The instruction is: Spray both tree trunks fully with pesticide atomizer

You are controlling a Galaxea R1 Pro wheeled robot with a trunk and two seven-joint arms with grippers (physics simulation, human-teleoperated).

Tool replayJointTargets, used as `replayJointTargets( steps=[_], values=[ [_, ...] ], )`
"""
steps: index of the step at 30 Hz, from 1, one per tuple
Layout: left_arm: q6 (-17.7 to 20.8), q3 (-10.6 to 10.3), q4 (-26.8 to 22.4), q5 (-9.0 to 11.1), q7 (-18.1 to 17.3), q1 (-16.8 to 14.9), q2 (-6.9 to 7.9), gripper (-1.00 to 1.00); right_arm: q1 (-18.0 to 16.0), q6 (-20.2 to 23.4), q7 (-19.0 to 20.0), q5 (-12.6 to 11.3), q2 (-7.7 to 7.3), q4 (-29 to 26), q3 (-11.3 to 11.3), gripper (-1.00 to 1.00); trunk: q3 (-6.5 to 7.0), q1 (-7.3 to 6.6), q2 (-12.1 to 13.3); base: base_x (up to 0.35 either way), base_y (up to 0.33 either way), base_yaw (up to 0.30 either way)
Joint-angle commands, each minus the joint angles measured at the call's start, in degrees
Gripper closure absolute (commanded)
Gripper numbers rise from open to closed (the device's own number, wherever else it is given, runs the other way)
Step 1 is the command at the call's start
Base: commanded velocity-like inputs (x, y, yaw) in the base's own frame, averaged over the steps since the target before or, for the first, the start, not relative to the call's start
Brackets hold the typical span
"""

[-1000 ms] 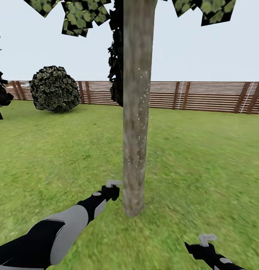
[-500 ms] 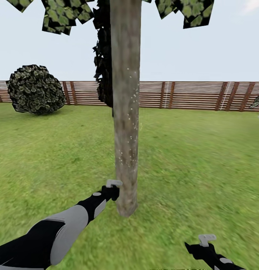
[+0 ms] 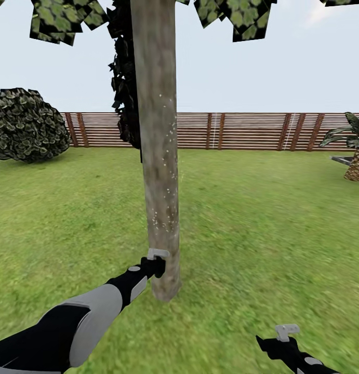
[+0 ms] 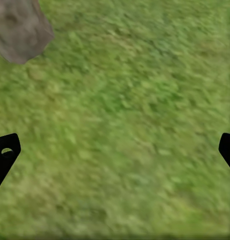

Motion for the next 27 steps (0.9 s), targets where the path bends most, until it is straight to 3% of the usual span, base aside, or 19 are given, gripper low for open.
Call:
replayJointTargets(
  steps=[1, 3, 6, 7, 9, 11, 17, 23, 26, 27],
  values=[
    [-0.11, -0.01, -0.16, -0.21, 0.04, -0.07, 0.00, 1.00, -0.11, -0.36, 0.38, -0.61, 0.01, 0.26, 0.38, -1.00, -0.09, 0.02, -0.08, 0.000, 0.000, -0.015],
    [0.69, 0.54, -1.18, -0.07, 0.01, -0.07, 0.00, 1.00, -0.11, -0.36, 0.35, -0.61, 0.01, 0.26, 0.38, -1.00, -0.09, 0.02, -0.08, 0.000, 0.000, -0.005],
    [5.44, 0.77, -5.15, -0.07, -0.03, -0.07, 0.00, 1.00, -0.11, -0.36, 0.35, -0.61, 0.01, 0.26, 0.38, -1.00, -0.09, 0.02, -0.08, 0.000, 0.000, -0.002],
    [10.26, 0.87, -9.22, -0.08, 0.03, -0.07, 0.00, 1.00, -0.11, -0.36, 0.35, -0.61, 0.01, 0.26, 0.38, -1.00, -0.09, 0.02, -0.08, 0.000, 0.000, 0.000],
    [15.74, 0.91, -14.87, -0.09, 0.07, -0.07, 0.00, 1.00, -0.11, -0.36, 0.34, -0.61, 0.01, 0.26, 0.38, -1.00, -0.09, 0.02, -0.08, 0.000, 0.000, 0.000],
    [18.64, 0.86, -18.42, -0.09, 0.07, -0.06, 0.00, 1.00, -0.11, -0.36, 0.34, -0.61, 0.01, 0.26, 0.38, -1.00, -0.09, 0.02, -0.08, 0.000, 0.000, 0.000],
    [32.54, 0.74, -33.06, -0.16, 0.08, -0.07, 0.00, 1.00, -0.11, -0.36, 0.34, -0.55, 0.01, 0.26, 0.38, -1.00, -0.09, 0.02, -0.08, 0.000, 0.000, 0.000],
    [42.08, 0.64, -44.20, -0.31, 0.10, -0.07, 0.00, 1.00, -0.11, -0.36, 0.34, -0.45, 0.01, 0.26, 0.38, -1.00, -0.09, 0.02, -0.08, 0.000, 0.000, 0.000],
    [45.64, 0.64, -47.07, -0.35, 0.11, -0.07, 0.00, 1.00, -0.11, -0.36, 0.34, -0.38, 0.01, 0.26, 0.42, -1.00, -0.09, 0.02, -0.08, 0.000, 0.000, 0.000],
    [48.46, 0.64, -48.36, -0.35, 0.15, -0.12, 0.00, 1.00, -0.11, -0.36, 0.34, -0.36, 0.01, 0.26, 0.45, -1.00, -0.09, 0.02, -0.08, 0.000, 0.000, 0.000]
  ],
)
